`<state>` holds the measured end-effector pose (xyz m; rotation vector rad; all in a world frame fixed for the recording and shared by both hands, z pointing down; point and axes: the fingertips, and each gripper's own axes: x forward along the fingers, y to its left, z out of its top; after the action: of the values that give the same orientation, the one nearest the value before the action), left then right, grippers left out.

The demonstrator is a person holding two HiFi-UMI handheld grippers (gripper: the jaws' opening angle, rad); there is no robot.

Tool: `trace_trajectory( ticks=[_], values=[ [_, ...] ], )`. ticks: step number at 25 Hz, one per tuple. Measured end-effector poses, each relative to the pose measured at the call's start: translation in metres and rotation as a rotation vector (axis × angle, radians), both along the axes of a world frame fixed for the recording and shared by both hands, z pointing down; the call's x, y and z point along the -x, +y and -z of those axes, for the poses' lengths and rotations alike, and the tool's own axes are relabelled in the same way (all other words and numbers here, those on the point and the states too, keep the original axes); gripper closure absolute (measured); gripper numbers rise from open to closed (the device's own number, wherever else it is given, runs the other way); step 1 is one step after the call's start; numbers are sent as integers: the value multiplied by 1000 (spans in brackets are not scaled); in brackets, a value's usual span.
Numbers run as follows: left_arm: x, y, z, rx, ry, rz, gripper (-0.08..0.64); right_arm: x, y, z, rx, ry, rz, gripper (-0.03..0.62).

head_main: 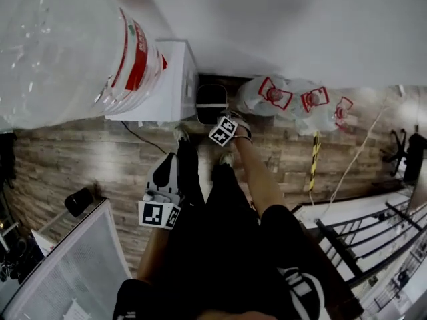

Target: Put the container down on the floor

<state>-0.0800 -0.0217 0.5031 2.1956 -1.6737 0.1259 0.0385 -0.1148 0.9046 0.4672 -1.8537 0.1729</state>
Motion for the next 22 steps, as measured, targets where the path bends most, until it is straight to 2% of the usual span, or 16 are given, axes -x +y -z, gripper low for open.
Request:
trace_trajectory(
  ticks=[3,7,12,18,22],
  values=[
    [6,7,26,-17,-10,40,528,-1,11,49,22,-69,-55,553],
    [7,6,53,-68,-21,76,528,-6,-3,114,11,-138,-145,555],
    [7,16,74,-58,-21,81,528,-14,6,192,3,-248,-255,555],
    [14,9,92,-77,4,33,528,-18,11,285,-39,-412,-402,557],
    [19,1,109,-117,25,-22,528,-19,13,352,-127,-563,-486,557]
  ],
)
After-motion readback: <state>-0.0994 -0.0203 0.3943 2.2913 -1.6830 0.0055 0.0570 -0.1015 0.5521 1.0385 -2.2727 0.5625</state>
